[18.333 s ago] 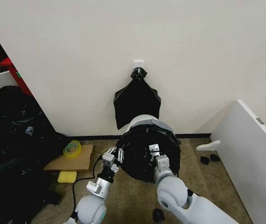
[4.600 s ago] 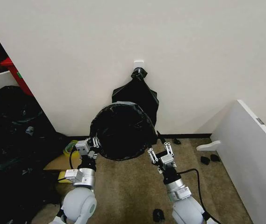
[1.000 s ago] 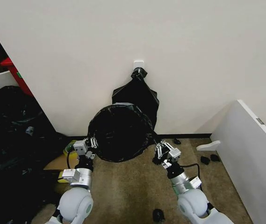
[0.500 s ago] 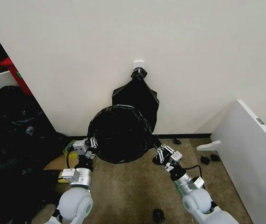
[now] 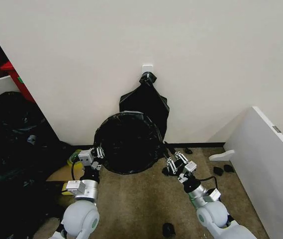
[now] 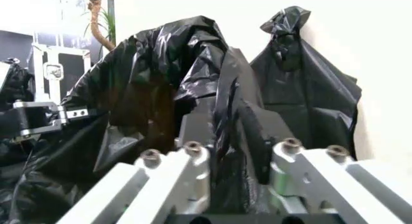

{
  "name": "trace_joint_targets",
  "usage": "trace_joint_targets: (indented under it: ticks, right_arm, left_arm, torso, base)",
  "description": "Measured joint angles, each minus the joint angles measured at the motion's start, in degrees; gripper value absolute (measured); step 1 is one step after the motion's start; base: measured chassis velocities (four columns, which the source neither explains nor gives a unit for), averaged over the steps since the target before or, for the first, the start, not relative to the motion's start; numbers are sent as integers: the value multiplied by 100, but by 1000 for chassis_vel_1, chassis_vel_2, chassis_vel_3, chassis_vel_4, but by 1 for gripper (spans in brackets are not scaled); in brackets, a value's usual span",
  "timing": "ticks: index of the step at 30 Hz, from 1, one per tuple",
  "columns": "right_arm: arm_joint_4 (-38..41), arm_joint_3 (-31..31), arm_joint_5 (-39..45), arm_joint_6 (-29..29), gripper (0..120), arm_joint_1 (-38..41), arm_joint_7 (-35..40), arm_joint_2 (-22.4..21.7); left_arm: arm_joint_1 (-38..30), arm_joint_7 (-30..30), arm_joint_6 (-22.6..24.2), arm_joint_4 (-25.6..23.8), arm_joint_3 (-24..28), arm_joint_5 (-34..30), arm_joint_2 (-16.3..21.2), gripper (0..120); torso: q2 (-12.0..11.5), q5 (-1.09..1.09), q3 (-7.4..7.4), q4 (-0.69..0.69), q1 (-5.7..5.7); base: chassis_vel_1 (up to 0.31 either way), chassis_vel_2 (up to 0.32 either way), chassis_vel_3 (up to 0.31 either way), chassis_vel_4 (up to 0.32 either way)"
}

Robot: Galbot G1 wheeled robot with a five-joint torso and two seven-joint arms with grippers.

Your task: Place the garbage bag over the trash bin.

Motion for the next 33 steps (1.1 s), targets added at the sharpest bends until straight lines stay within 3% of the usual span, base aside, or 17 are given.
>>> trace_joint_targets:
  ticks: [3,14,27,33]
  right_arm:
    - [1,-19,-37,-21,0,-1,36,12]
    - [163,-32,-912,-140,0,-102,741,62]
    - [413,-82,-1705,-355,42,-278,1729,117]
    - [429,-110,-1691,-396,22,-259,1761,113]
  left_arm:
    - [2,0,-2,-1,-2,1,-2,0]
    - [-3,0,-5,6,0,13,-33,0]
    - [-9,-1,-5,25,12,18,-43,0]
    - [-15,-1,-5,28,9,18,-44,0]
  torso:
    - [0,0,0,0,0]
    - [0,0,0,0,0]
    - [0,0,0,0,0]
    - [0,0,0,0,0]
  base:
    - [0,0,0,0]
    - [0,0,0,0]
    - [0,0,0,0]
    - [0,0,0,0]
